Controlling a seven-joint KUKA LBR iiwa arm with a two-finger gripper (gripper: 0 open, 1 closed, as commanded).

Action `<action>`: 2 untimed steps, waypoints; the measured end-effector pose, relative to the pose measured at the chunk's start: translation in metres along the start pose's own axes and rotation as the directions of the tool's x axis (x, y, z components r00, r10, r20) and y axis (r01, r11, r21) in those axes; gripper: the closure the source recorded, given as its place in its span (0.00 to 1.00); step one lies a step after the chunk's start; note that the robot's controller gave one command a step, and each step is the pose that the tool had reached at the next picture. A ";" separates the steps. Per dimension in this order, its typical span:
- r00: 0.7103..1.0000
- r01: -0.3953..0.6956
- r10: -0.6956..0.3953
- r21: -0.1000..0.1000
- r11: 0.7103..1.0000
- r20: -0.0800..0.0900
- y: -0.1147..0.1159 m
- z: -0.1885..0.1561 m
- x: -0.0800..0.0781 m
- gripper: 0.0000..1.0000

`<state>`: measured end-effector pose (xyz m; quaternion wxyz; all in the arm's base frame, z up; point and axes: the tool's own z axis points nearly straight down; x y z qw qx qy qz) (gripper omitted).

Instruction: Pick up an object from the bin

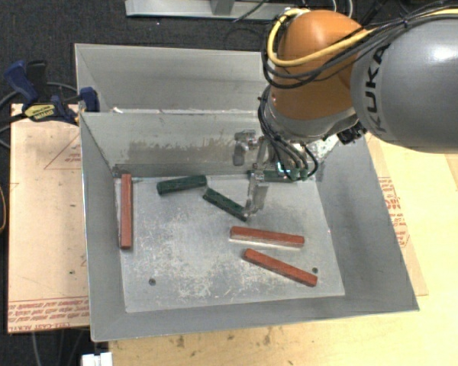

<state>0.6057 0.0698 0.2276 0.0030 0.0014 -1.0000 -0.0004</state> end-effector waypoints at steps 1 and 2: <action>0.999 0.050 -0.050 0.001 0.999 0.001 -0.016 0.153 -0.003 0.00; 0.991 0.133 -0.133 0.002 0.991 0.010 -0.071 0.157 -0.021 0.00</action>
Offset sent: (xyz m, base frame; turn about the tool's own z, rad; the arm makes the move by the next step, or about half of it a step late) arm 0.0040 -0.0162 -0.1481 -0.0517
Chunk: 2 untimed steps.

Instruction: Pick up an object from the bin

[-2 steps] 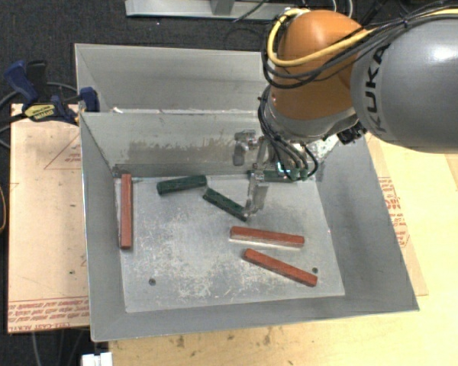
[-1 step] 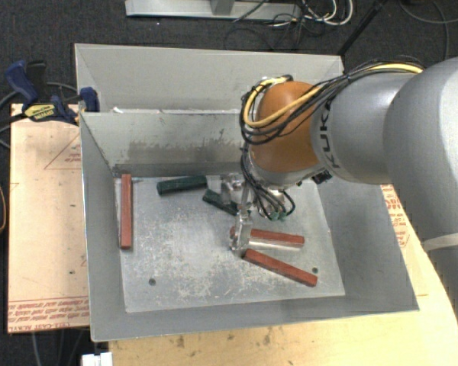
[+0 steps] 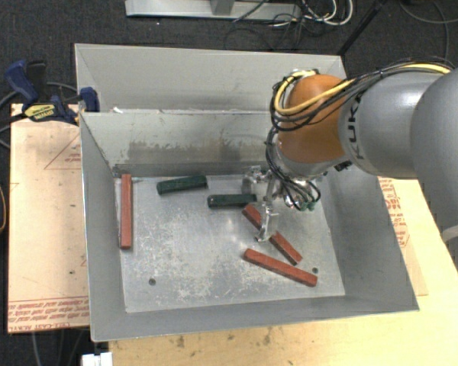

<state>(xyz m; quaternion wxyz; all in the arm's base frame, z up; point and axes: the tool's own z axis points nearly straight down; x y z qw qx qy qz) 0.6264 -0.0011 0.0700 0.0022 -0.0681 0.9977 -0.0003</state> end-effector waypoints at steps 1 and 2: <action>1.000 0.003 -0.003 -0.002 1.000 -0.001 0.003 0.000 0.000 1.00; 1.000 0.003 -0.003 -0.002 1.000 0.000 0.003 0.000 0.000 0.00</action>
Offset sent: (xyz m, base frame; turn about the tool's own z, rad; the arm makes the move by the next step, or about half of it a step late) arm 0.0000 0.0000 0.0000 0.0000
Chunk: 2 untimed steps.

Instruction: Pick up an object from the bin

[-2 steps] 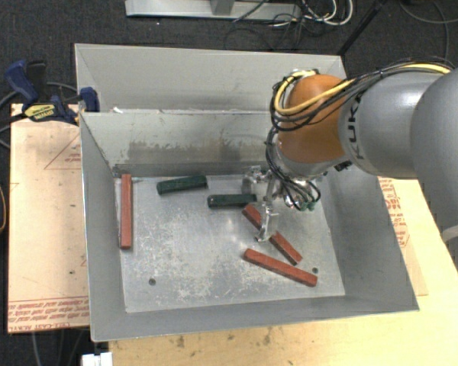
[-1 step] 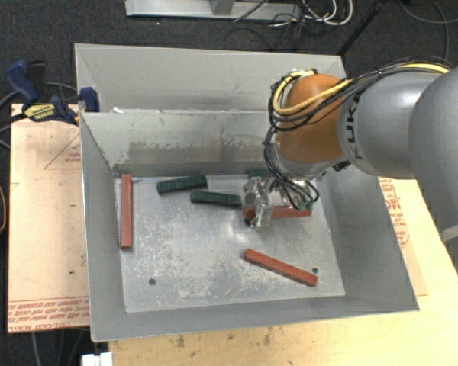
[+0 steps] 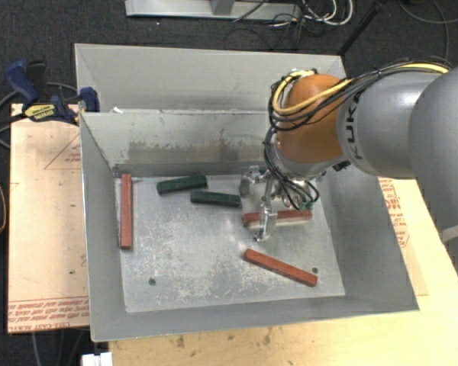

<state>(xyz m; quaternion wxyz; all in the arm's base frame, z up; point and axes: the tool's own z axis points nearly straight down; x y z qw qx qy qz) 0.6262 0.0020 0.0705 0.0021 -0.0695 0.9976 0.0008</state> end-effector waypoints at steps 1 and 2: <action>1.000 0.000 0.000 0.000 1.000 -0.001 0.000 0.000 0.000 1.00; 0.993 -0.114 0.114 0.001 0.993 0.009 0.003 -0.143 -0.018 1.00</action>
Offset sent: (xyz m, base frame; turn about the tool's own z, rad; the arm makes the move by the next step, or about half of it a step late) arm 0.0000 0.0000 0.0000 0.0000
